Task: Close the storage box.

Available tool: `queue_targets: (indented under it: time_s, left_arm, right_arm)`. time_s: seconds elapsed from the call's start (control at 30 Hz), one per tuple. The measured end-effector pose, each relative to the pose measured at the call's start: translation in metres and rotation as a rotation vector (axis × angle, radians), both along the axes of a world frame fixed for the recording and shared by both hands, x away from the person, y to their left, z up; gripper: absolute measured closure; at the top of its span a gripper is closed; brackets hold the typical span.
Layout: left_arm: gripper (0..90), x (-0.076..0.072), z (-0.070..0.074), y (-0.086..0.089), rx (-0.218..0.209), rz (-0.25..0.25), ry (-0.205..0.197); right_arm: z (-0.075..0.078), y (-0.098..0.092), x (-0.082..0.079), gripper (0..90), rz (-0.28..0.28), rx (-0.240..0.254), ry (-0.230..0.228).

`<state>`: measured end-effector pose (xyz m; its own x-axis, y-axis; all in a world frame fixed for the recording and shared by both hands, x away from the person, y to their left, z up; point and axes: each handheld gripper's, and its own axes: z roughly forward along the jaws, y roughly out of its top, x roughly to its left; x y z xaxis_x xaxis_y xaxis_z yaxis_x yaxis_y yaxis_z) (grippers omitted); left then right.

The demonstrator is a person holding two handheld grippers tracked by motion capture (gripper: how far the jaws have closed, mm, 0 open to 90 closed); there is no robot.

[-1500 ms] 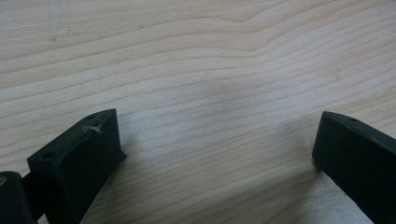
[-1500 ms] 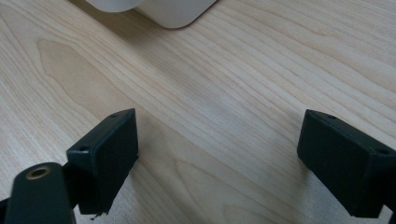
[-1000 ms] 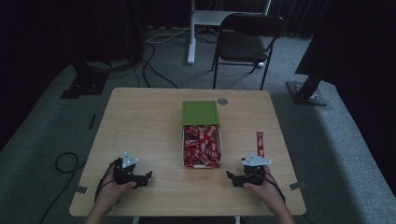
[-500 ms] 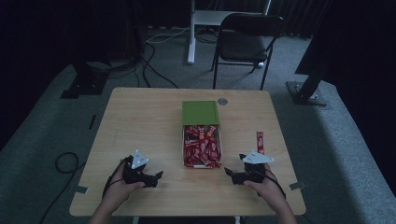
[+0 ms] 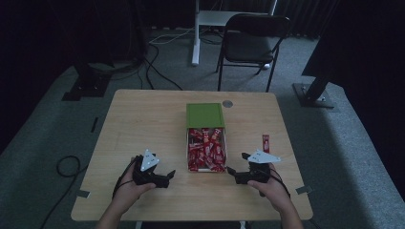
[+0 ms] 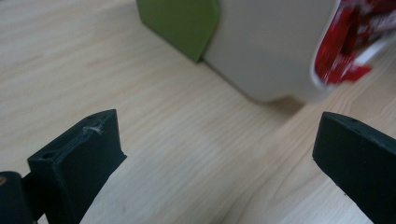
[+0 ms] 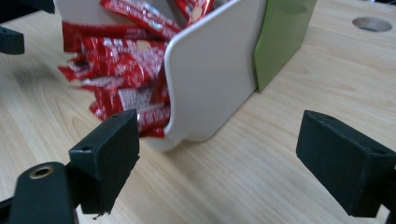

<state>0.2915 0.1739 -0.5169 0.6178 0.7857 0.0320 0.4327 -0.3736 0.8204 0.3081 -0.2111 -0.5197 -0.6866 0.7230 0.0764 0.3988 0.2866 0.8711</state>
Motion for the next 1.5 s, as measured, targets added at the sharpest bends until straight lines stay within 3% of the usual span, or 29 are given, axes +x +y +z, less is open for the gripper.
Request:
queue_targets:
  time_s: [0.07, 0.63, 1.1, 1.5]
  left_arm:
    - [1.9, 0.002, 0.003, -0.006, -0.002, -0.012, -0.012]
    - [1.9, 0.018, 0.015, -0.031, -0.045, -0.078, -0.057]
    - [1.9, 0.031, 0.013, -0.039, -0.020, -0.063, -0.066]
    - [1.9, 0.037, 0.010, -0.040, -0.031, -0.053, -0.054]
  right_arm:
    - [0.002, 0.000, 0.001, 13.2, 0.000, 0.019, -0.003]
    - [0.005, 0.002, 0.013, 13.8, 0.006, 0.020, -0.004]
    - [0.004, 0.006, 0.021, 13.4, 0.020, 0.034, 0.008]
    - [0.008, 0.005, 0.024, 13.0, 0.021, 0.025, 0.005]
